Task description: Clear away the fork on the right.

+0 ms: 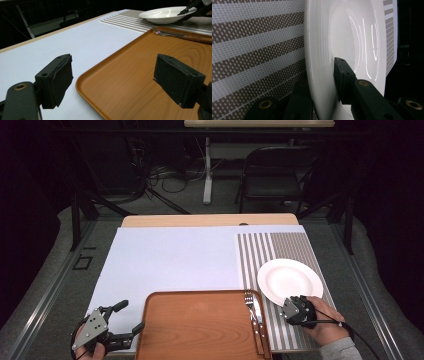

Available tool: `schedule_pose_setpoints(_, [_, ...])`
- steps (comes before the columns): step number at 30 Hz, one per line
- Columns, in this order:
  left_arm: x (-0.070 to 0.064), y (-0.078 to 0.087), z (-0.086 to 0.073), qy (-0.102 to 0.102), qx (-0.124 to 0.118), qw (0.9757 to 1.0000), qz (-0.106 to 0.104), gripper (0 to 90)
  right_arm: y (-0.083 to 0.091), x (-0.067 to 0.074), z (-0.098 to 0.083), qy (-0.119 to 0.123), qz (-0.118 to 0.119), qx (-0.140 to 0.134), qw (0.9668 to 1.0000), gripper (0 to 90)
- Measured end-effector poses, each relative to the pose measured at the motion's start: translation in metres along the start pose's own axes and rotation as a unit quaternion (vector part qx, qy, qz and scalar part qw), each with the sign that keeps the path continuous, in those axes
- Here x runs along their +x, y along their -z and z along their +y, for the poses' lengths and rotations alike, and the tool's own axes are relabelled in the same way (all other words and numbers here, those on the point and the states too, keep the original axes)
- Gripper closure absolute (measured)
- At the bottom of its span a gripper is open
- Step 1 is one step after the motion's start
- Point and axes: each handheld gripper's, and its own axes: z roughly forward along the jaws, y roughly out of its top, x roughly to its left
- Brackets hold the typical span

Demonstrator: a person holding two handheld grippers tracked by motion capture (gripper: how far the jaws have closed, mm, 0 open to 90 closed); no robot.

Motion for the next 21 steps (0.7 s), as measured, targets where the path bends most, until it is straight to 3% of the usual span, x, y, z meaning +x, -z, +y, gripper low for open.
schedule_pose_setpoints(18, [0.0001, 0.0007, -0.0002, 0.002, -0.001, 1.0, 0.003, 15.2, -0.0012, 0.0032, 0.0025, 0.048, -0.007, -0.007, 0.9988, 82.0])
schedule_pose_setpoints(19, [0.0002, 0.0007, -0.0002, 0.001, 0.0, 1.0, 0.003, 15.2, 0.0001, 0.0034, 0.0036, 0.051, -0.005, 0.004, 0.9987, 82.2])
schedule_pose_setpoints(21, [0.0001, 0.0006, -0.0001, 0.001, 0.0, 1.0, 0.003, 15.2, -0.0013, 0.0038, 0.0044, 0.052, -0.008, -0.006, 0.9986, 82.5])
